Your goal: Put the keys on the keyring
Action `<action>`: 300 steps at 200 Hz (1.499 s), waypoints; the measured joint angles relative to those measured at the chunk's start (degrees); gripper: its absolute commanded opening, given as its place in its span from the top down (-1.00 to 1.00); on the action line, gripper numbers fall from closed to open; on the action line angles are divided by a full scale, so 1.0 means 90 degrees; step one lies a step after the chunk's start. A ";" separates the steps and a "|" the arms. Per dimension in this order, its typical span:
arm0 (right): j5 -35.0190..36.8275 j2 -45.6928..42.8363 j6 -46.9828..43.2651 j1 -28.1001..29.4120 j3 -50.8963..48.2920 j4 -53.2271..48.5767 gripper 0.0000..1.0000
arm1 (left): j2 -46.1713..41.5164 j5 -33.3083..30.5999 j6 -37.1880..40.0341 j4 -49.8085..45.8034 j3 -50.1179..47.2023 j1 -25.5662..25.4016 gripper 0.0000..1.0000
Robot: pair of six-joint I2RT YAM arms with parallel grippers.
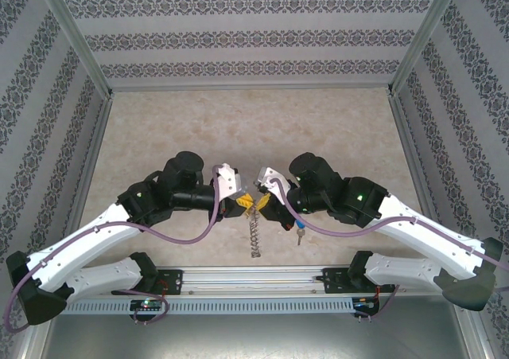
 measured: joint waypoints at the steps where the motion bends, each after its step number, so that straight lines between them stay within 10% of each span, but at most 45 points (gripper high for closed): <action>1: -0.0002 0.0000 -0.0002 0.0000 -0.0002 0.0002 1.00 | 0.0005 0.0002 0.0000 -0.0002 0.0002 0.0000 0.73; 300: -0.0187 -0.0075 -0.0027 0.0000 -0.0121 0.0083 1.00 | 0.0104 -0.0202 -0.0002 -0.0335 0.0053 -0.0389 0.70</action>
